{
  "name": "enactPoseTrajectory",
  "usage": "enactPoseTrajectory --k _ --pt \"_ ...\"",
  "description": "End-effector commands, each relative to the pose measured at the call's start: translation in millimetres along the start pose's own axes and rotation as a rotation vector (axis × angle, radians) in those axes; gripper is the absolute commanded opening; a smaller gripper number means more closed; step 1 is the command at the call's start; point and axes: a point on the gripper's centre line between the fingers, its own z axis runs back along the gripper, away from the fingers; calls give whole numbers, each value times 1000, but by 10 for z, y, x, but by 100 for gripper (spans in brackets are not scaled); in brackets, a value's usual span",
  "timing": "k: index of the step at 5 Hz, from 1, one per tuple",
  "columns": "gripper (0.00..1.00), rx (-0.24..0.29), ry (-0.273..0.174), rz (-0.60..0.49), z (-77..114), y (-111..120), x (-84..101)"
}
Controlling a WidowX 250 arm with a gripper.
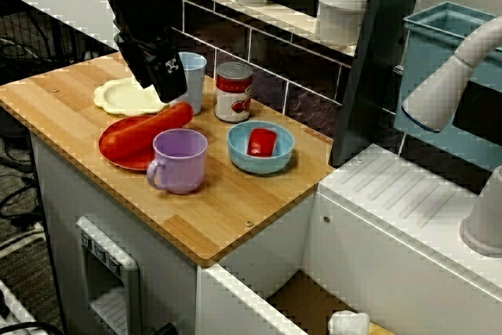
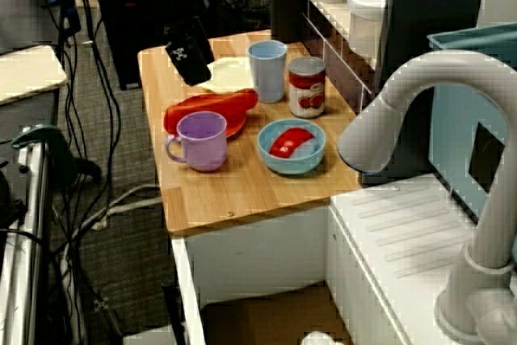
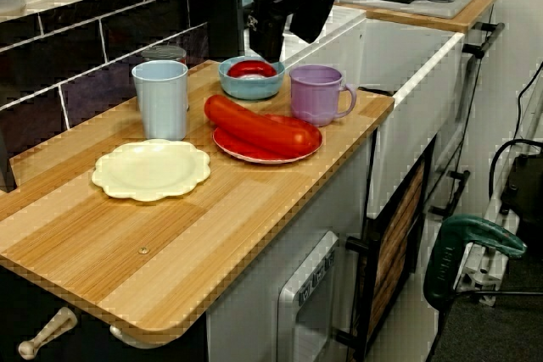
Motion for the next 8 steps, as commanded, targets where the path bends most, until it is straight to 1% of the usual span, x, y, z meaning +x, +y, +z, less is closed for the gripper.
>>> enactPoseTrajectory --k 1,2,3,4,5,7,8 --pt "100 97 -9 -11 -103 272 -128" --pt "100 128 5 -43 -228 306 -299" --pt "100 132 16 -62 -277 303 -382" --pt "100 136 18 -66 -308 320 -423" --pt "0 128 25 -54 -351 345 -428" --pt "0 91 48 -34 -322 291 -322" --pt "0 84 49 -31 -312 251 -297"
